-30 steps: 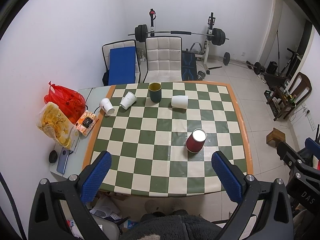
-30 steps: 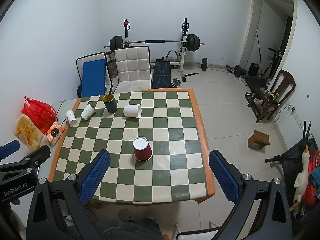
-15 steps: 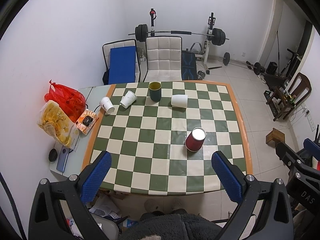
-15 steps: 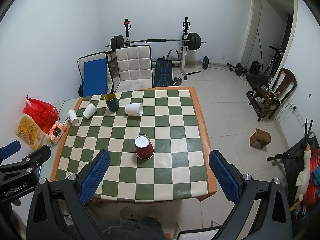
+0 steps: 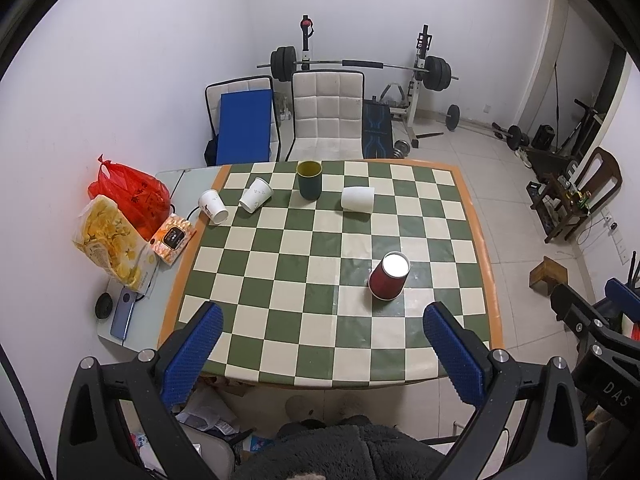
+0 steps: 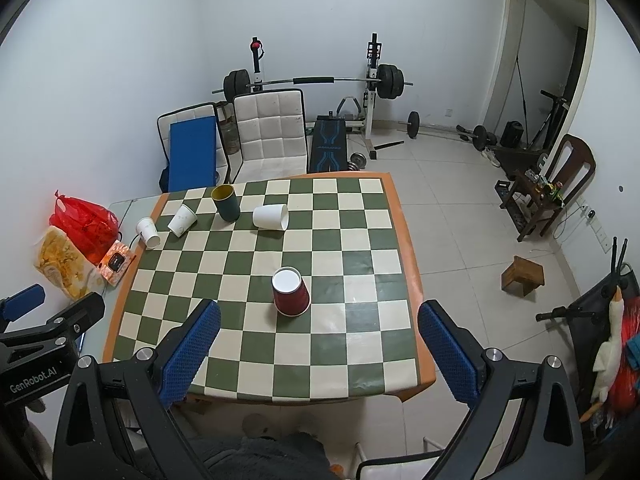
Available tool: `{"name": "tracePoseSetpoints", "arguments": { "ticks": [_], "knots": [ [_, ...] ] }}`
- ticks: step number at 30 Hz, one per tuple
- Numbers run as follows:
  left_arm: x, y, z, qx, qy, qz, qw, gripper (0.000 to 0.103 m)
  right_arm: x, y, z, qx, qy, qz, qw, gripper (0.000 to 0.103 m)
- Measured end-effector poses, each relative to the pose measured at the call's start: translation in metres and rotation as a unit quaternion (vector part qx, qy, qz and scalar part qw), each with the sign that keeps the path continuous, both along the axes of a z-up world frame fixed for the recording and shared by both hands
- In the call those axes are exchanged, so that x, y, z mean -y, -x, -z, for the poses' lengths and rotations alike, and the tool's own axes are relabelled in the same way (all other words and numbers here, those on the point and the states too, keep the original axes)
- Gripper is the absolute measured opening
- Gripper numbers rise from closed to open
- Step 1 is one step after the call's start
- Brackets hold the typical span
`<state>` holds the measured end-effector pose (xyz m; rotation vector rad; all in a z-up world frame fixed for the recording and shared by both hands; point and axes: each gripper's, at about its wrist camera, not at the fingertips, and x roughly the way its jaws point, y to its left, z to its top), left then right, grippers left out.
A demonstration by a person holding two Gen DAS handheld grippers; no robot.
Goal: Flip cup upside down
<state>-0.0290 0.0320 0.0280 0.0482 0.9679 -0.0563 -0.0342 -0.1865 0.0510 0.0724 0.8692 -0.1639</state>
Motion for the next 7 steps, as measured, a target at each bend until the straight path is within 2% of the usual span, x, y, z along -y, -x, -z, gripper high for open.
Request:
{"name": "tracePoseSetpoints", "arguments": {
  "ticks": [7],
  "knots": [
    [0.0012,0.0021,-0.0003,0.0,0.0,0.0,1.0,0.103,-0.0047,0.0071,0.0001,0.0,-0.002,-0.002,1.0,0.101]
  ]
}}
